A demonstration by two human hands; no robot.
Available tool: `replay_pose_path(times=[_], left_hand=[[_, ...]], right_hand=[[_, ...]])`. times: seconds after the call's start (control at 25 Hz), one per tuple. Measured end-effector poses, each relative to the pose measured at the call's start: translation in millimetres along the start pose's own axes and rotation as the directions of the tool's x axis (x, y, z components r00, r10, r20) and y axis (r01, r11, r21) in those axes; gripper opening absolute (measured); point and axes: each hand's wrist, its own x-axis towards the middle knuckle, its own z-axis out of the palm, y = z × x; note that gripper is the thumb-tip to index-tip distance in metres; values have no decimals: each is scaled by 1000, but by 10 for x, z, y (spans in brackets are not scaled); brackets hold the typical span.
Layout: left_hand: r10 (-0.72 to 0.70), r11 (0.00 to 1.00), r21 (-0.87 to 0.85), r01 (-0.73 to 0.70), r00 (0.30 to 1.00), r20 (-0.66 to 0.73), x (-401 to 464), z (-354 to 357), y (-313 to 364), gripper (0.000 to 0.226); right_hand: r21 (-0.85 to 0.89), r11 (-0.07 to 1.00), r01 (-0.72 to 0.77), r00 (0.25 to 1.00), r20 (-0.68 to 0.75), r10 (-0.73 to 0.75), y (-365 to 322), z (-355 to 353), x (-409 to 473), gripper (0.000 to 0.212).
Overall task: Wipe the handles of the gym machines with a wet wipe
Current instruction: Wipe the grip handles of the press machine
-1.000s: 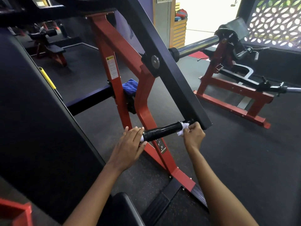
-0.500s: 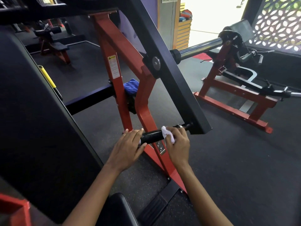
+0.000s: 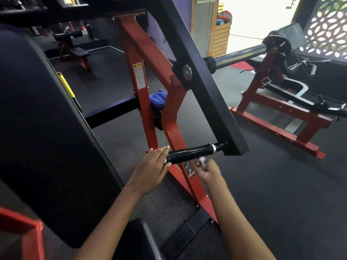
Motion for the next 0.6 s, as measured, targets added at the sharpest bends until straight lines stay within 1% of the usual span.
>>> replay_pose_path(times=[0.08,0.16,0.32,0.4,0.48,0.52,0.56,0.6], left_hand=[[1,1000,-3,-1,1000,4,-2,1,-10,55],[3,1000,-3,-3,1000,10,1,-7,-14,56],[-10,1000,-11,11,1000,28,-16,-8,-7,56],[-13,1000,-9,14,999,32,-29,-4,-13,55],[-19,1000,-4,19,999,28,-52,-13,1,53],[-29,1000,-9,29,999,27,-71,-23,10,52],[-45,999,-12,45,999,25,-96,-35,14,53],[-60,998,-7,61,998,23,-132,-53,11,53]], right_hand=[[-42,998,-44,994,103,48,165,62,-53,30],[-69,995,-72,981,173,83,339,124,-79,33],[-71,987,-141,946,284,155,610,258,-178,39],[-112,983,-147,929,324,176,696,280,-270,35],[-197,976,-91,920,358,158,735,264,-339,31],[-292,956,-16,922,365,127,735,239,-358,26],[-423,902,88,928,364,81,721,201,-373,22],[-574,792,207,934,357,14,685,150,-402,19]])
